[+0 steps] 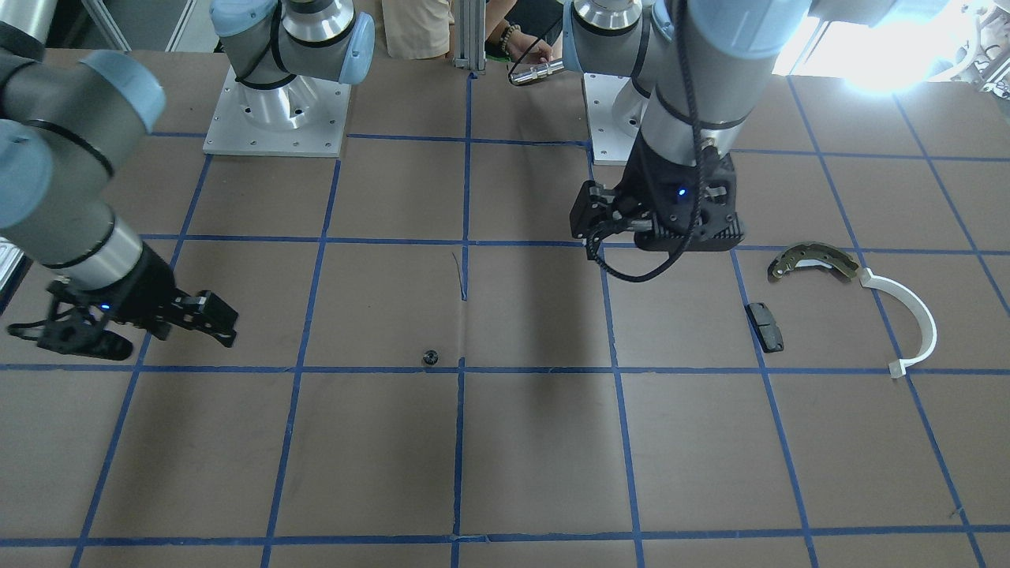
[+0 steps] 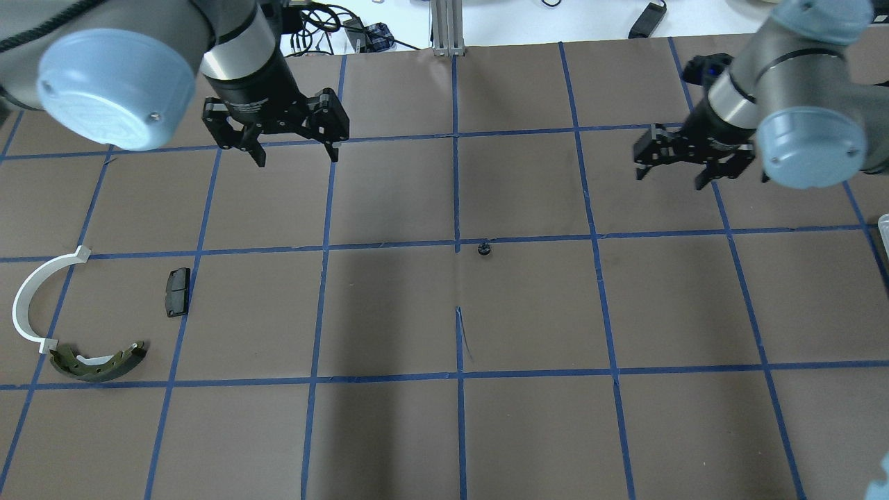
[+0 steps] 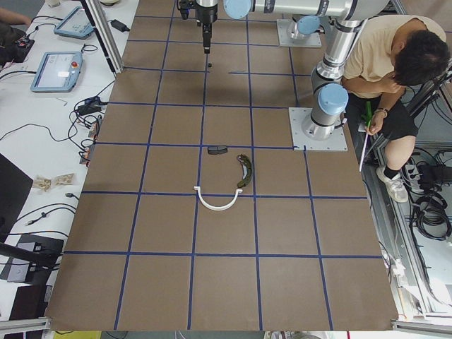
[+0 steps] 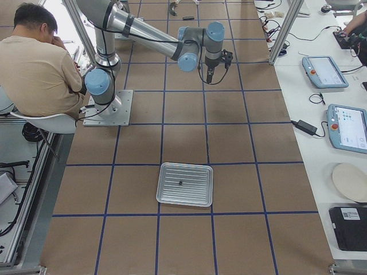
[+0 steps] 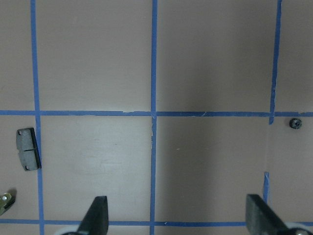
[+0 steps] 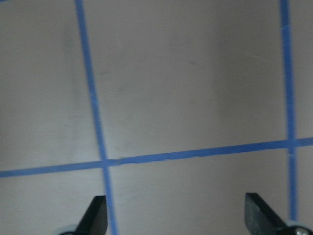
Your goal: Place bearing gear from tray to pile
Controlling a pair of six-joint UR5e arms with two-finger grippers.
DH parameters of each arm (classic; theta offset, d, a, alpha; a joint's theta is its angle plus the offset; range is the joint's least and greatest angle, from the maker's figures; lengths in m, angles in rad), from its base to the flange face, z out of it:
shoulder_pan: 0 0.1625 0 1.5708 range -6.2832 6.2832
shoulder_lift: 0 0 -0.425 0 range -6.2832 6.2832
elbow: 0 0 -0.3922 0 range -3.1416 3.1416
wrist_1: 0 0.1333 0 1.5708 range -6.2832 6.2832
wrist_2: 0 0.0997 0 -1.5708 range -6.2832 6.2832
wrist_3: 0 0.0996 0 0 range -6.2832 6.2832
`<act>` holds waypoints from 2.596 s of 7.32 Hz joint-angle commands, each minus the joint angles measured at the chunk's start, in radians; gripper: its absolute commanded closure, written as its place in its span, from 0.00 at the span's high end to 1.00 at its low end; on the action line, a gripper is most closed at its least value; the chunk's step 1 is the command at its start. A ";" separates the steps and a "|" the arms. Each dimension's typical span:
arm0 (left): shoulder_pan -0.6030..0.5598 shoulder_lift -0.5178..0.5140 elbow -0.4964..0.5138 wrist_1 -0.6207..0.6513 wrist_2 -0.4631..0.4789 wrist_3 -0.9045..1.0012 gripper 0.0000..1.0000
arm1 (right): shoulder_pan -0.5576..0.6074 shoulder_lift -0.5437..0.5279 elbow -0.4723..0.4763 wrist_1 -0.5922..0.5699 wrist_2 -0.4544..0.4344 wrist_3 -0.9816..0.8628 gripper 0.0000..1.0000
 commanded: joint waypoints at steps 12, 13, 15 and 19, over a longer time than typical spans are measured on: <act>-0.351 -0.487 -0.055 0.531 0.038 -0.348 1.00 | -0.728 0.284 -0.004 -0.244 -0.108 -1.140 0.92; -0.353 -0.483 -0.050 0.471 0.037 -0.387 1.00 | -0.729 0.285 -0.004 -0.260 -0.107 -1.154 0.86; -0.353 -0.486 -0.050 0.464 0.035 -0.394 0.64 | -0.729 0.288 -0.002 -0.289 -0.114 -1.211 0.53; -0.353 -0.489 -0.039 0.480 0.035 -0.386 0.00 | -0.729 0.285 -0.001 -0.284 -0.164 -1.209 0.00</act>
